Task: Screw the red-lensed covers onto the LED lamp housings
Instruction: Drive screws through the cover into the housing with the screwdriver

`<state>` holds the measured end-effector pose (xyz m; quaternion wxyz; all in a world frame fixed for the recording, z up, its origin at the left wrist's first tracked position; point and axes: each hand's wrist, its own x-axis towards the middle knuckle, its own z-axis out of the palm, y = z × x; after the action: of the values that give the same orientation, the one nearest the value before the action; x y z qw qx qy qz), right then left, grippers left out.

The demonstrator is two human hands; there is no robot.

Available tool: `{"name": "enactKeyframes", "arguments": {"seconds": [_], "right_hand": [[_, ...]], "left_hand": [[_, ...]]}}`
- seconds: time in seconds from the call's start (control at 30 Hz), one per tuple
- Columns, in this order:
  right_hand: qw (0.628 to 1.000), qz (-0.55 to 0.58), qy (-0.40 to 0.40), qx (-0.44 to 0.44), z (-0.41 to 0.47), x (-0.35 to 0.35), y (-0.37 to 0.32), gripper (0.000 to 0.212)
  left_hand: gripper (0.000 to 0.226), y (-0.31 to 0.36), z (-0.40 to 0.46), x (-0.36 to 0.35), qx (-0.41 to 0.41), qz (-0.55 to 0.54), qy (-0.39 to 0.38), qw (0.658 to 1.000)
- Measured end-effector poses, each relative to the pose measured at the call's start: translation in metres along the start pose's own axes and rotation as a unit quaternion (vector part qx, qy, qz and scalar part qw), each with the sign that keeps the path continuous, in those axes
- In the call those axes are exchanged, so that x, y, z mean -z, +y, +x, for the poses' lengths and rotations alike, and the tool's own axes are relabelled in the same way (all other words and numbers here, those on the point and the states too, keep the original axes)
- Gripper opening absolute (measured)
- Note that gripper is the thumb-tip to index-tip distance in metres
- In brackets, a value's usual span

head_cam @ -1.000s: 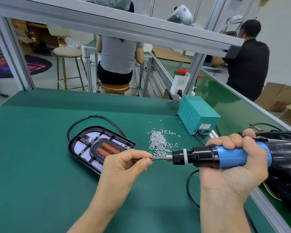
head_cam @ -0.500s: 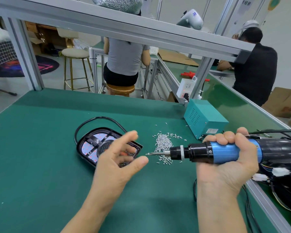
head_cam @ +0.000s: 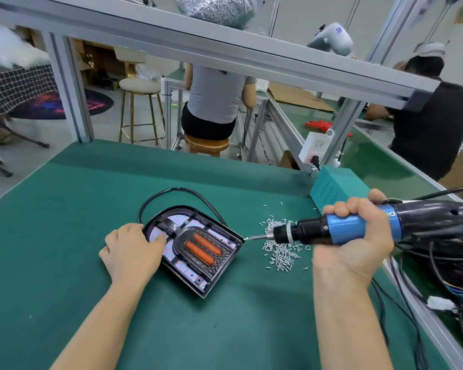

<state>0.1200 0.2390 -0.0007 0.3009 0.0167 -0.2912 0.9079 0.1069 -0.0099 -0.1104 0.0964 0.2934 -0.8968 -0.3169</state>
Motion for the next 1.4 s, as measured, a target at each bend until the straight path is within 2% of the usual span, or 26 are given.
{"name": "enactKeyframes", "arguments": {"seconds": [0.13,0.23,0.4,0.5,0.6,0.7,0.77,1.4], "right_hand": [[1.0,-0.015,-0.011,0.004,0.002,0.0,0.009,0.028],[1.0,-0.017,-0.015,-0.002,0.003,0.001,0.016,0.028],[1.0,-0.022,-0.013,0.001,0.005,0.006,0.018,0.028],[0.999,-0.033,-0.015,0.003,0.006,0.009,0.019,0.028],[0.999,-0.041,-0.017,0.008,0.008,0.01,0.02,0.029],[0.998,-0.05,-0.024,0.013,0.01,0.013,0.022,0.029],[0.998,-0.053,-0.031,0.015,0.011,0.014,0.025,0.029],[0.994,-0.099,-0.055,0.012,0.012,0.015,0.044,0.027]], "left_hand": [[0.017,0.004,0.002,0.0,0.02,-0.036,0.017,0.999],[0.008,0.003,0.002,0.001,0.029,-0.168,0.029,0.985],[0.008,0.013,-0.003,-0.003,0.096,-0.393,0.003,0.915],[0.027,0.012,-0.002,-0.007,0.126,-0.454,-0.029,0.882],[0.053,0.013,-0.007,-0.009,0.098,-0.479,-0.04,0.871],[0.077,0.014,-0.016,-0.013,0.044,-0.458,-0.038,0.887],[0.084,0.012,-0.02,-0.016,0.011,-0.45,-0.031,0.892],[0.076,0.014,-0.02,-0.021,-0.033,-0.462,-0.006,0.886]]}}
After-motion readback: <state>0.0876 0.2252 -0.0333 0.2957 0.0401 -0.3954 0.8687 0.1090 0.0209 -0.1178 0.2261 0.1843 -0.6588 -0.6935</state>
